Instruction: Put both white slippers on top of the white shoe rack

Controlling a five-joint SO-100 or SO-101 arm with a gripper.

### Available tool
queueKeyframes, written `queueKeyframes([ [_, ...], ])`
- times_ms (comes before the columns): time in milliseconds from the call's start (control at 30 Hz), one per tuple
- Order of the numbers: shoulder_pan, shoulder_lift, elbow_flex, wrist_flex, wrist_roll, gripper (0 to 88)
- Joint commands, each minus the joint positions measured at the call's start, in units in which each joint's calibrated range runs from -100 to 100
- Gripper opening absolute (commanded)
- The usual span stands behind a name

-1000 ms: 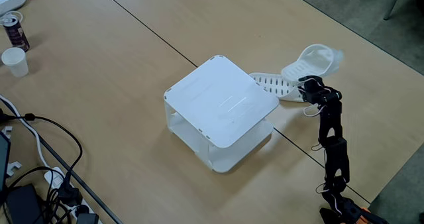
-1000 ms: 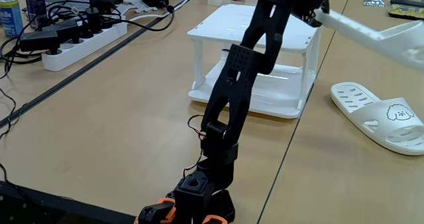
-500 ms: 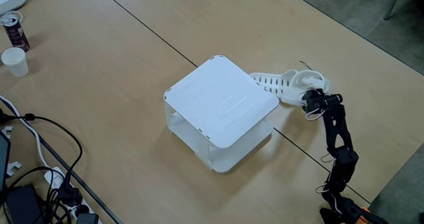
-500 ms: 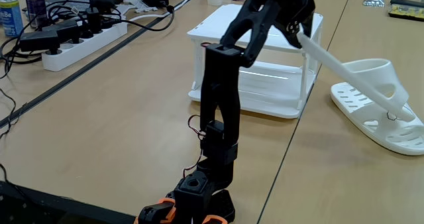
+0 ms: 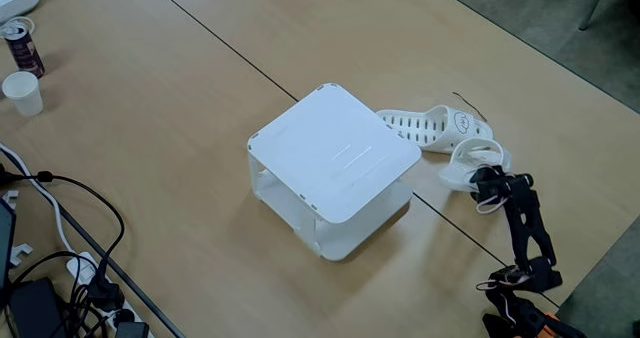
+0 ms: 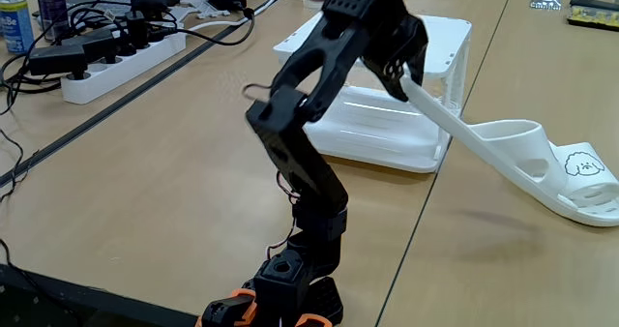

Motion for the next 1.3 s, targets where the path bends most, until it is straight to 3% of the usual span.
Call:
queueKeyframes([
  [0,-0.01,-10.50,11.35,-9.11,0.42,0.8],
  [367,-3.55,-22.61,45.81,-45.52,0.42,0.8],
  [800,-3.22,-22.53,71.25,-75.98,0.42,1.4],
  [967,-3.80,-22.44,76.48,-81.24,0.42,12.2],
  [1267,-3.14,-21.77,80.81,-81.84,0.42,13.8],
])
